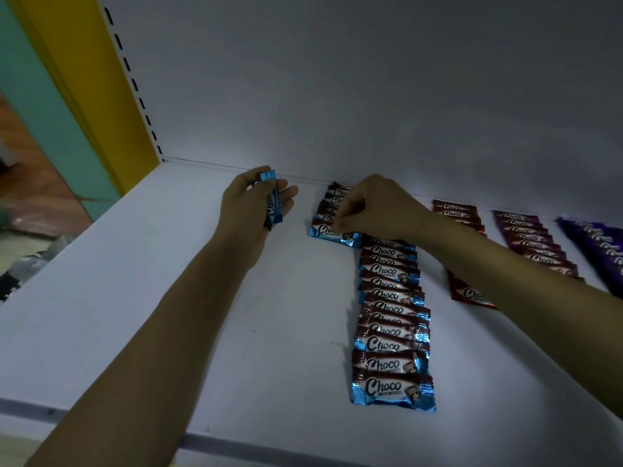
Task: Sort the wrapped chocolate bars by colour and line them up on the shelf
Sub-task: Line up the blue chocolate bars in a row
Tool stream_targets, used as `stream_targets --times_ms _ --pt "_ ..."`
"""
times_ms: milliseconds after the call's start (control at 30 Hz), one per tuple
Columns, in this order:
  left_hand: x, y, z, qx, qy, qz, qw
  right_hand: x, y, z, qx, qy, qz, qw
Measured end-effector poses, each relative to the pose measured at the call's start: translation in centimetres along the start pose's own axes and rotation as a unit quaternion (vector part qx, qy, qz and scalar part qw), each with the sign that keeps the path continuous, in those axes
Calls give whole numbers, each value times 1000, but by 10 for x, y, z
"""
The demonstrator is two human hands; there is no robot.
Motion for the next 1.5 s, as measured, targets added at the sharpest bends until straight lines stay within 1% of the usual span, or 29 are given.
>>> stream_targets --times_ms 133,267,300,367,433,500,567,633,667,700,733,767,800,833,867,900,967,1000,1033,1067,1133,1167,1233,1267,1300,1367,1400,1433,1500 --pt "0 2 1 17 -33 -10 999 -3 3 0 -13 -33 1 999" --pt "7 -2 10 61 -91 -59 992 -1 2 -1 -39 -43 -19 998" --pt "8 -4 14 78 -102 -65 990 3 1 -4 -58 -32 -34 997" --pt "6 -6 22 116 -116 -59 985 15 -3 -8 -85 31 -67 994" --pt "3 -8 29 153 -112 -45 981 26 -4 -8 -79 104 -85 988" --pt "2 -10 34 184 -107 -40 976 35 -5 -8 -69 145 -96 982" --pt "3 -10 36 204 -118 -46 971 35 -4 -9 -61 171 -87 979" --pt "4 -9 33 188 -123 -51 973 28 -3 -10 -59 191 -63 978" --pt "4 -7 29 161 -101 -43 981 25 -3 -12 -57 200 -48 977" --pt "4 -5 23 124 -57 -28 990 21 -4 -13 -55 209 -31 976" --pt "3 -4 17 81 12 -7 997 17 -5 -15 -55 215 -14 975" --pt "-1 -4 12 45 94 20 994 13 -6 -17 -54 217 0 975" --pt "-5 -4 10 23 172 57 983 9 -8 -19 -51 216 8 975" --pt "-10 -6 12 19 231 98 968 8 -11 -22 -46 218 14 975" --pt "-14 -8 17 36 272 136 952 7 -13 -23 -39 223 16 974" --pt "-15 -11 25 73 298 164 938 7 -16 -25 -36 231 16 972" --pt "-12 -15 36 142 342 196 908 10 -19 -29 -38 227 3 973" --pt "-11 -17 38 152 360 206 897 12 -20 -30 -43 224 -3 974" --pt "-13 -17 37 149 362 209 896 13 -20 -31 -51 241 -9 969" --pt "-15 -17 36 142 349 205 903 12 -19 -30 -56 288 -12 956" --pt "-17 -19 35 136 291 169 932 9 -18 -23 -54 423 -5 904" --pt "-16 -20 35 137 268 146 942 8 -16 -20 -50 469 -1 882" --pt "-11 -20 35 138 254 113 951 4 -13 -15 -56 508 9 860" --pt "-8 -18 33 127 250 98 955 2 -13 -16 -69 501 14 863" --pt "-6 -15 29 104 242 83 961 0 -13 -19 -87 463 13 882" --pt "-4 -9 17 42 203 50 977 4 -15 -27 -102 311 -10 945" --pt "-4 -7 11 17 168 35 985 8 -15 -26 -88 238 -24 967" --pt "-4 -5 7 -1 130 23 991 12 -15 -24 -67 183 -28 980" --pt "-4 -4 3 -20 88 11 996 17 -14 -16 -27 104 -31 994"
Point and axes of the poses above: each hand's wrist, its own y-axis towards the middle knuckle, its own z-axis out of the palm, x = y × z, the point moved 7 cm from there along y, towards the middle knuckle, and after that the axes turned 5 degrees about x, right-handed, at the moved point
